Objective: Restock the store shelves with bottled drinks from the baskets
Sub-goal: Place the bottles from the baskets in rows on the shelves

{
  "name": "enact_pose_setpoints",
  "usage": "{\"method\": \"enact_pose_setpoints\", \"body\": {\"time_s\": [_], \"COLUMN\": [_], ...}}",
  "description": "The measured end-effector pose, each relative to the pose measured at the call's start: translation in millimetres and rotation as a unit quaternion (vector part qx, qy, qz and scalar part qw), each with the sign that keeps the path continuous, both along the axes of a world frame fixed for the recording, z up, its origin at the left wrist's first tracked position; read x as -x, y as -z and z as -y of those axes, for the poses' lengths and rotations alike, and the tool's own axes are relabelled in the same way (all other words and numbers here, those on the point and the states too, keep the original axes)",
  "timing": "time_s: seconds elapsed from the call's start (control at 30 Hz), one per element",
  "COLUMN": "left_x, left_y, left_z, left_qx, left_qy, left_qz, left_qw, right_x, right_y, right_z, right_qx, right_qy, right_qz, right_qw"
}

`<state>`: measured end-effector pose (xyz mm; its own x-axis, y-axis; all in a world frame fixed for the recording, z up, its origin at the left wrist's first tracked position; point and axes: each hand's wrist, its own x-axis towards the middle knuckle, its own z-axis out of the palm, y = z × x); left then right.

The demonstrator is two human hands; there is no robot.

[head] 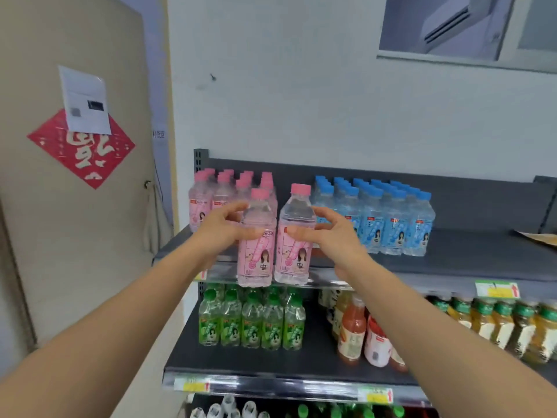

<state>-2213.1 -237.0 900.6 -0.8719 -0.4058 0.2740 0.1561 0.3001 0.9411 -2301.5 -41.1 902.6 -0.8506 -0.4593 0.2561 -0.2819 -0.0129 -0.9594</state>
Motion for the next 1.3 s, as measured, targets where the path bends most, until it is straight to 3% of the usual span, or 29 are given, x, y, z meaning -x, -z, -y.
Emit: {"method": "enact_pose_setpoints", "body": {"time_s": [0.57, 1.3], "left_x": [49.7, 108.9], "left_y": [-7.0, 11.7], "left_z": [136.6, 170.8], "left_qx": [0.033, 0.109], "left_qy": [-0.073, -0.067], "left_qz": [0.008, 0.013], "left_qw": [0.997, 0.992], "right_x": [35.4, 65.9], "right_y": [0.0, 13.5], "right_z": [117.3, 141.5], "right_qx": [-0.020, -0.034], "right_qy": [0.013, 0.023], "right_qz": [-0.010, -0.006], "right_qw": [1.000, 0.999]}}
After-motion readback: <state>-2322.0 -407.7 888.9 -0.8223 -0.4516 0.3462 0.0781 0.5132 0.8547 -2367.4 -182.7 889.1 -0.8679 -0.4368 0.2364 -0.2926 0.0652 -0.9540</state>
